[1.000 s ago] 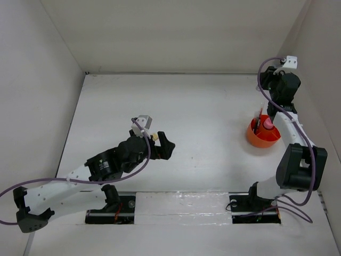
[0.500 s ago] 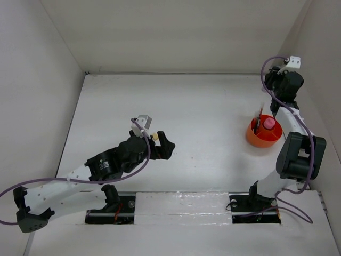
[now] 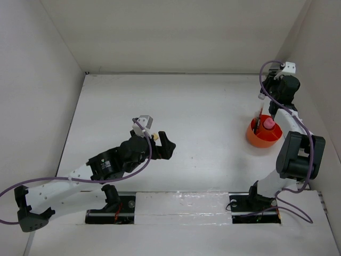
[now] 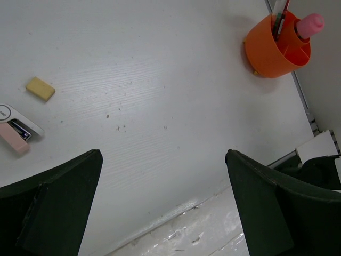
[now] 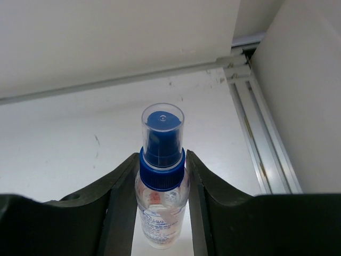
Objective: Sort the stationery into containers
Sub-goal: Place the stationery in the storage box.
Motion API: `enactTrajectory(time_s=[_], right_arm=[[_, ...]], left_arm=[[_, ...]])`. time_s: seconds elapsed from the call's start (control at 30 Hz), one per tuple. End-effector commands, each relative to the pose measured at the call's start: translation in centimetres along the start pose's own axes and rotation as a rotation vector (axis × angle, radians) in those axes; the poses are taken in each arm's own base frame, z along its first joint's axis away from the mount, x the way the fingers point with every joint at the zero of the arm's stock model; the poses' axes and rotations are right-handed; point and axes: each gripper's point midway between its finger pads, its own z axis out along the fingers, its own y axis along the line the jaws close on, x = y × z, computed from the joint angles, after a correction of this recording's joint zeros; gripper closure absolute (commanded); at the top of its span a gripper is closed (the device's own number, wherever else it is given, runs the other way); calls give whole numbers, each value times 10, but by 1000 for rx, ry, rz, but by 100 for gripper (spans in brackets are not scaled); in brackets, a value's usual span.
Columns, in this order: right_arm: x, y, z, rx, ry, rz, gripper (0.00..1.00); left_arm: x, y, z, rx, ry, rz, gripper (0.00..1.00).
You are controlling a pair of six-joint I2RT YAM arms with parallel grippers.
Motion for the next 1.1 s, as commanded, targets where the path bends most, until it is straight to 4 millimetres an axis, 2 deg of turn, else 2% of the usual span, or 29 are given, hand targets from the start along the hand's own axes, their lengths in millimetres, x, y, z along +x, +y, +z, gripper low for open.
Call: enactTrajectory(time_s=[0.0,0.03,0.2,0.23,0.33,0.37,0.4,0.43,0.53,0.63,0.7,0.77,0.8,0.83,0.87,0.9,1.07], right_arm=[[-11,2,-10,8,-17,18,100],[-5,4,-11,-2,-5,29,100],[-6,7,-16,-13,-4,40,100],[-3,6,-20,-1,8,41,100],[-9,0,-36,42,9,41,100],[1,-2,-38,55,35,44,100],[-8,-1,-44,54,19,42,100],[0,-3,-49,68,46,45,100],[4,-9,-60,113,62,45,100],[-4,-12,-67,133,39,43,100],[-6,-17,-68,165,38,42,100],[5,-23,-59,190,77,43,100],[10,-25,-58,202,103,43,100],[10,-28,-59,218,102,42,100],[19,-32,-58,238,121,41,100],[16,-32,-57,237,109,41,100],[36,-34,-49,240,150,41,100]], left_arm=[[-10,-7,1,12,-33,1,0],[-13,-9,0,17,-39,-3,0],[-14,-11,-2,31,-41,-8,0],[-13,-9,-4,32,-43,-9,0],[-15,-11,-4,38,-49,-13,0],[-15,-11,-4,38,-49,-13,0],[-15,-11,-4,38,-49,-13,0],[-15,-11,-4,38,-49,-13,0],[-14,-11,-1,37,-48,-3,0],[-14,-11,-1,37,-48,-3,0],[-15,-10,-4,39,-50,-5,0],[-19,-11,-8,49,-61,-21,0],[-15,-9,-6,43,-54,-17,0],[-18,-10,-10,52,-65,-24,0],[-21,-10,-13,61,-74,-30,0],[-17,-8,-11,56,-68,-35,0],[-22,-9,-16,68,-83,-45,0]])
